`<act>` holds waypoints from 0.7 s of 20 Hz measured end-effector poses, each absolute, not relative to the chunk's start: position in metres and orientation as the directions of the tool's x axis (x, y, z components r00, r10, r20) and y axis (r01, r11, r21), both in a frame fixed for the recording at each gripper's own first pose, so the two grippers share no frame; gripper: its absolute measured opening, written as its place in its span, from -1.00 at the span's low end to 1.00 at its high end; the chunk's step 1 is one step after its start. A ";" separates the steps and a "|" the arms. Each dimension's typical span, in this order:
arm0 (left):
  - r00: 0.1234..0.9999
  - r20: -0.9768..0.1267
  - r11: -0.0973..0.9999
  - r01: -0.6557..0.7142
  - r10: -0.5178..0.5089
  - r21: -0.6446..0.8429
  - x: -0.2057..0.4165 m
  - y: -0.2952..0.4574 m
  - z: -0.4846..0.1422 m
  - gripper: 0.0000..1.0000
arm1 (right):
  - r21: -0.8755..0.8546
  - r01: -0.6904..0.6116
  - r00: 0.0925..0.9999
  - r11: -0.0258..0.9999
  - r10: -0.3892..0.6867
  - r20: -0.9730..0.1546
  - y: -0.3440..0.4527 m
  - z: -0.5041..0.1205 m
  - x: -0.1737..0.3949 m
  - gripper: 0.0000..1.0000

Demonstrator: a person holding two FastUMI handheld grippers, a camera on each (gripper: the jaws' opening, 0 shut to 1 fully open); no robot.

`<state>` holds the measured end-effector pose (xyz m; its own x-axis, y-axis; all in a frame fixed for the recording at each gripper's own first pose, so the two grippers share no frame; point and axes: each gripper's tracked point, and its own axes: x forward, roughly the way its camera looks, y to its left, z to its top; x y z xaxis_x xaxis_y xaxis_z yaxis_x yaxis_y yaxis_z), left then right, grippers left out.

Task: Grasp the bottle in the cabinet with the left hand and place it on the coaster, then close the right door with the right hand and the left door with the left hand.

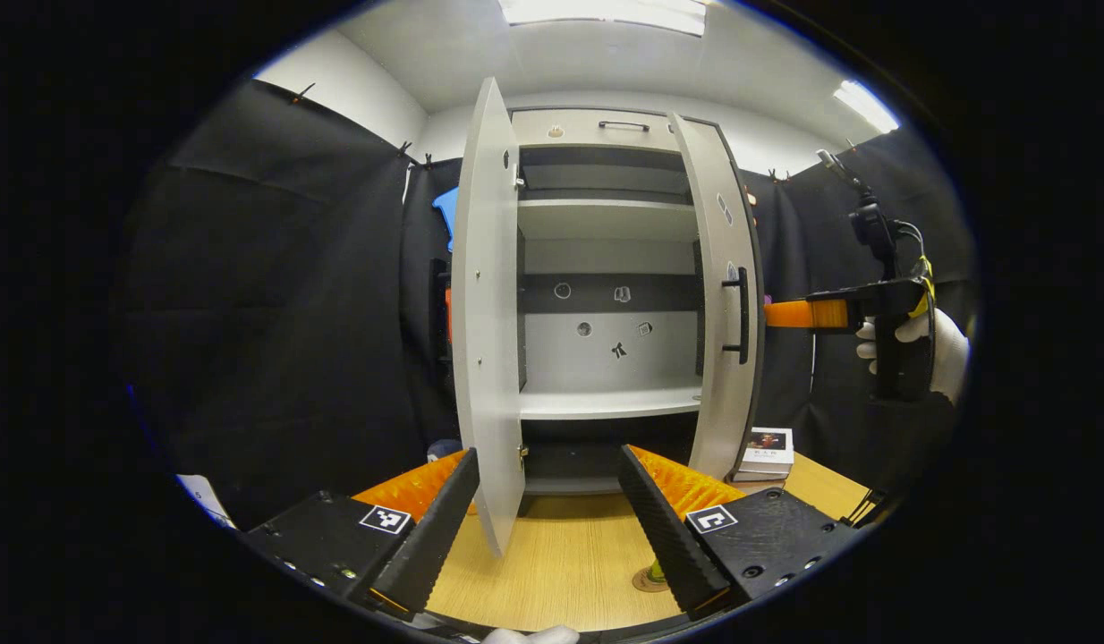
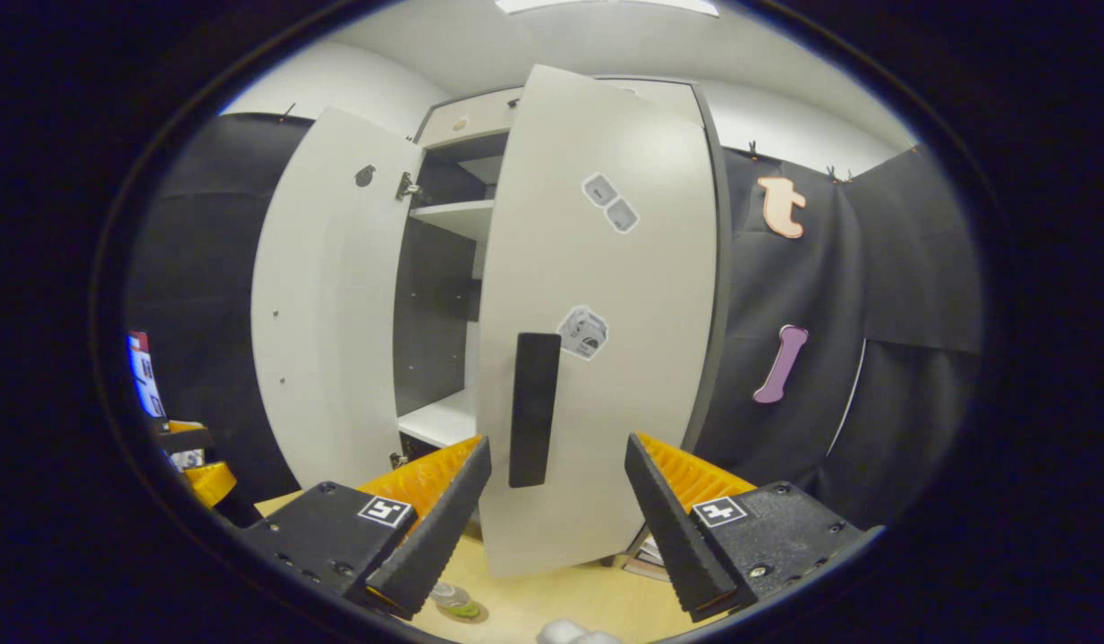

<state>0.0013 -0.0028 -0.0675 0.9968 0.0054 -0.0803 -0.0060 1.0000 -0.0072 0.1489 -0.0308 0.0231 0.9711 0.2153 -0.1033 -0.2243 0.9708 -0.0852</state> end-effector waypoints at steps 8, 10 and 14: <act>0.997 -0.078 0.999 0.019 -0.022 -0.041 0.012 0.017 -0.069 0.92 | -0.069 -0.182 0.974 0.981 0.170 -0.152 -0.032 0.000 0.119 0.99; 0.997 -0.076 0.999 0.014 -0.016 -0.037 0.016 0.030 -0.067 0.92 | -0.056 -0.168 0.971 0.984 0.156 -0.179 -0.033 -0.015 0.109 0.99; 0.998 -0.062 0.999 -0.013 0.011 -0.032 0.028 0.068 -0.057 0.92 | -0.042 -0.133 0.964 0.990 0.120 -0.236 -0.037 -0.046 0.085 1.00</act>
